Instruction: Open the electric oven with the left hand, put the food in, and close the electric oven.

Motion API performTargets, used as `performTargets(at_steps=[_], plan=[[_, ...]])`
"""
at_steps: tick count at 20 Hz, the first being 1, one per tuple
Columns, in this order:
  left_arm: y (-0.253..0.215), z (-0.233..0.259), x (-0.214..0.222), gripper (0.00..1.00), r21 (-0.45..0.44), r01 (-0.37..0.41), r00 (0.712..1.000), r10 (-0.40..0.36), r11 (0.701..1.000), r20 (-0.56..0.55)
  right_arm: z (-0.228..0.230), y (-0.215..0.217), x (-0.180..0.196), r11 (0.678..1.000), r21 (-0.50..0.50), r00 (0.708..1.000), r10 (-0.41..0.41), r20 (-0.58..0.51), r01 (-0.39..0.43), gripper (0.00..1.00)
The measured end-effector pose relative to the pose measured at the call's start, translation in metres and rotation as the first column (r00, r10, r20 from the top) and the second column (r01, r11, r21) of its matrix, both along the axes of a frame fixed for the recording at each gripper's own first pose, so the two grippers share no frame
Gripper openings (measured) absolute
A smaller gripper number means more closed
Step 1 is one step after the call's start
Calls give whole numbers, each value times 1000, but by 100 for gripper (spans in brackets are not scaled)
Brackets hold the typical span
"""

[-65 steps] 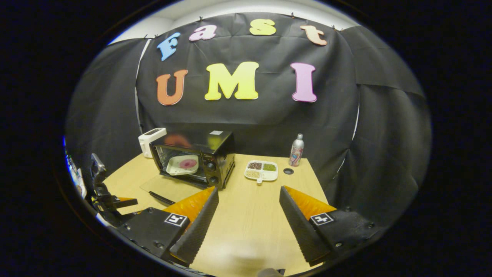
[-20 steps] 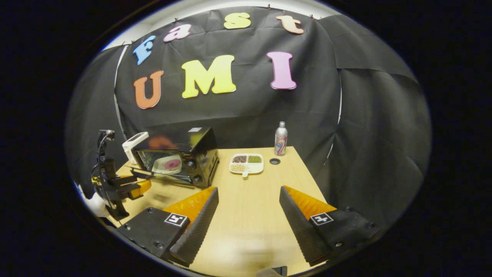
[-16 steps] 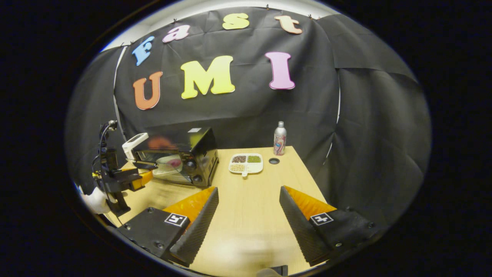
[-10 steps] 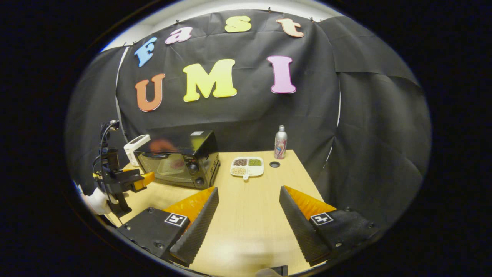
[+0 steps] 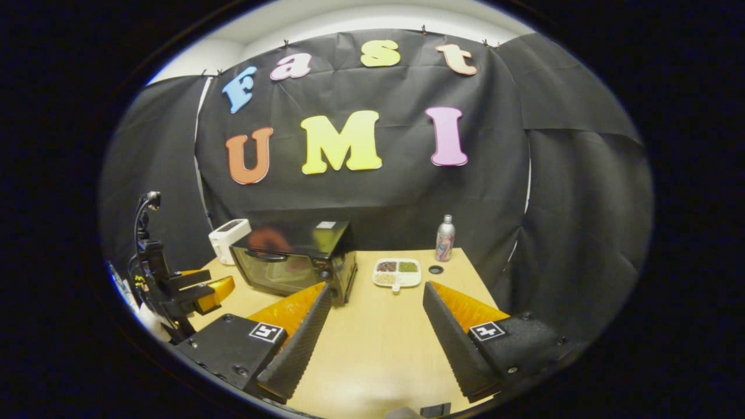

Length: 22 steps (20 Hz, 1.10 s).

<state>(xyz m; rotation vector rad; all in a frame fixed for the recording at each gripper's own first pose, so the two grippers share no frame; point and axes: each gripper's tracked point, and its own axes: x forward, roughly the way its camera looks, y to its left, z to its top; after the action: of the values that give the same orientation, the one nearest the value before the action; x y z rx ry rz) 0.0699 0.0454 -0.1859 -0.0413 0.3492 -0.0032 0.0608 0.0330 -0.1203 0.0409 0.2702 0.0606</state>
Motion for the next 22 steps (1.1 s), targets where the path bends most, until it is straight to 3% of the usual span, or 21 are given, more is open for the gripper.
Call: performTargets(at_steps=[5,11,15,22], plan=[[19,45,-54,97,6,-25,998,25,1000,64,25,15,-21,999,-42,998,22,56,-20,96],[27,121,-126,97,10,-112,976,108,994,191,66,-4,-63,999,-1,989,35,140,-35,96],[9,164,-172,96,22,-151,953,139,988,271,77,-35,-95,999,-5,985,46,167,-46,100],[-25,193,-215,97,11,-166,931,153,986,331,91,-63,-136,998,-37,971,67,232,-60,96]])
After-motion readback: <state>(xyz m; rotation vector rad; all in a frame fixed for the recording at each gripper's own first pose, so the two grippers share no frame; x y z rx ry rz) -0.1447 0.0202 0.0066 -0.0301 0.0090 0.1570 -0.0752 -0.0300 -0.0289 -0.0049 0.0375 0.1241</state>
